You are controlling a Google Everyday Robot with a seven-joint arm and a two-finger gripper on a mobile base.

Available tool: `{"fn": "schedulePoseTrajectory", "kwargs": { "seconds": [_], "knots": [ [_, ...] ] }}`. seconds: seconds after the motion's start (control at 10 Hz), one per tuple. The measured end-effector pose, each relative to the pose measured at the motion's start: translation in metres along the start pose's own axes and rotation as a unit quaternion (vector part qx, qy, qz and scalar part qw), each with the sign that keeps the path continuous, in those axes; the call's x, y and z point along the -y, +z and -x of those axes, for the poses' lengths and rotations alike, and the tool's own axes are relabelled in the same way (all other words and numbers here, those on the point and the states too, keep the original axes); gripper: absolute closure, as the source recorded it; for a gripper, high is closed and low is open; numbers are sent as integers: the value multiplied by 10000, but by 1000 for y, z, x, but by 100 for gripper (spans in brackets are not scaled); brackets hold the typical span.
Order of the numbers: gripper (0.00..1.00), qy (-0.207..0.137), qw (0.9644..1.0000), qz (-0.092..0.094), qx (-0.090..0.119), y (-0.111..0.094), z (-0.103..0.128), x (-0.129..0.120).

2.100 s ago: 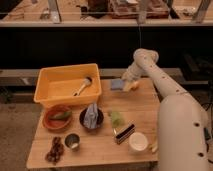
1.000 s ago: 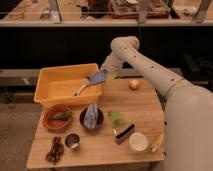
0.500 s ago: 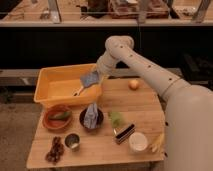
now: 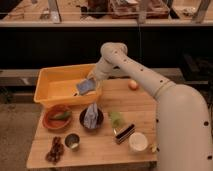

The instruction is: Place sponge in red bowl

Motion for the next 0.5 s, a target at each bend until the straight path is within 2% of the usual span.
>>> {"fn": "schedulePoseTrajectory", "kwargs": {
  "seconds": [0.1,0.2,0.3,0.4,0.5],
  "knots": [
    [78,-5,10000,7,4,1,1,0],
    [96,4,10000,2,0,0,0,-1],
    [100,-9,10000,0,-4,0,-1,-1],
    [100,-94,9999,-44,15,0,3,1],
    [100,-293,9995,-145,41,0,12,5]
  ]
}}
